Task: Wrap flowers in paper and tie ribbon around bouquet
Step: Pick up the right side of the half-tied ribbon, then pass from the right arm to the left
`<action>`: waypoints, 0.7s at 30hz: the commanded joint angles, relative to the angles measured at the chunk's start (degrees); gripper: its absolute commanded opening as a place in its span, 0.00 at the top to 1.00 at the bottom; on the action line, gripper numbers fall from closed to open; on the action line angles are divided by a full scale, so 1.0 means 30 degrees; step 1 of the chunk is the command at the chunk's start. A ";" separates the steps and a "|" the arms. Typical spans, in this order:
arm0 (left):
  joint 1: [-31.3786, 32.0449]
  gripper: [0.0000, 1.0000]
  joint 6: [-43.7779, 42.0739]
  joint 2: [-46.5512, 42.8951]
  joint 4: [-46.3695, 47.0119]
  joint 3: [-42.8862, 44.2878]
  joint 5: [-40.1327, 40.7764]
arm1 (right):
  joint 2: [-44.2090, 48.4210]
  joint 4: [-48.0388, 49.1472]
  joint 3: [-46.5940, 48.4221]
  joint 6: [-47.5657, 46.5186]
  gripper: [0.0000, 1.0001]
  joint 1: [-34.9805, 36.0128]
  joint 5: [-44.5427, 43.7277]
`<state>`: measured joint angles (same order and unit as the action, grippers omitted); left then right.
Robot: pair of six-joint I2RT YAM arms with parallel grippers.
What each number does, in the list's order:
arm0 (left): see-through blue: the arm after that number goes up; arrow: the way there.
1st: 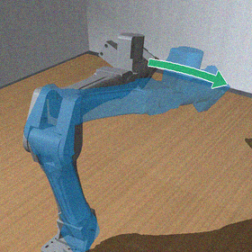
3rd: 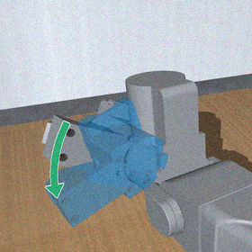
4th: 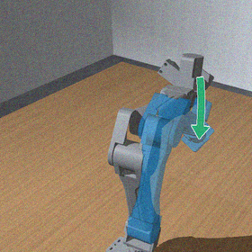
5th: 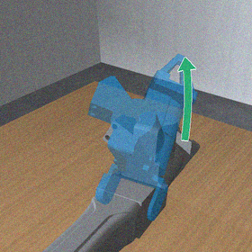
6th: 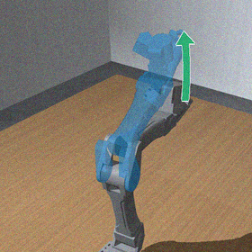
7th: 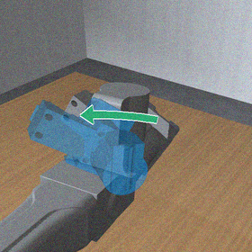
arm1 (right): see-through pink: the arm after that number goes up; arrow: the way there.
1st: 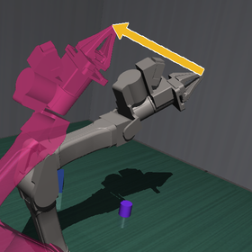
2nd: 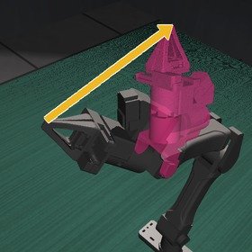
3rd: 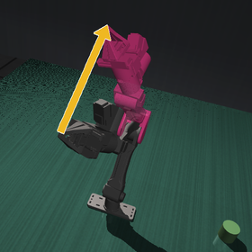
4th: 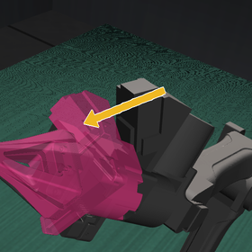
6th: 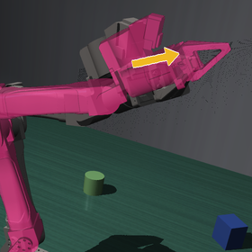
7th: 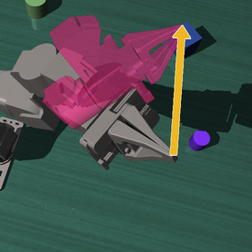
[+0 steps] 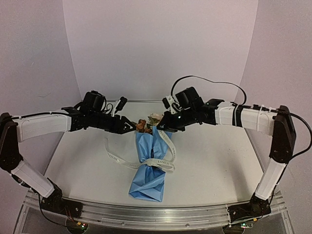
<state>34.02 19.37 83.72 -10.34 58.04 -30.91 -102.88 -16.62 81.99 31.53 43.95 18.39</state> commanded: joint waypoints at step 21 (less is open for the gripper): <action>0.1196 0.41 -1.3876 -0.0229 0.8103 -0.1969 -0.3646 | -0.0072 -0.4097 0.3715 -0.6564 1.00 0.0843 1.1475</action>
<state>36.52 -18.08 81.41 11.67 49.59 -39.03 -102.98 -28.34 91.24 15.41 46.52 50.46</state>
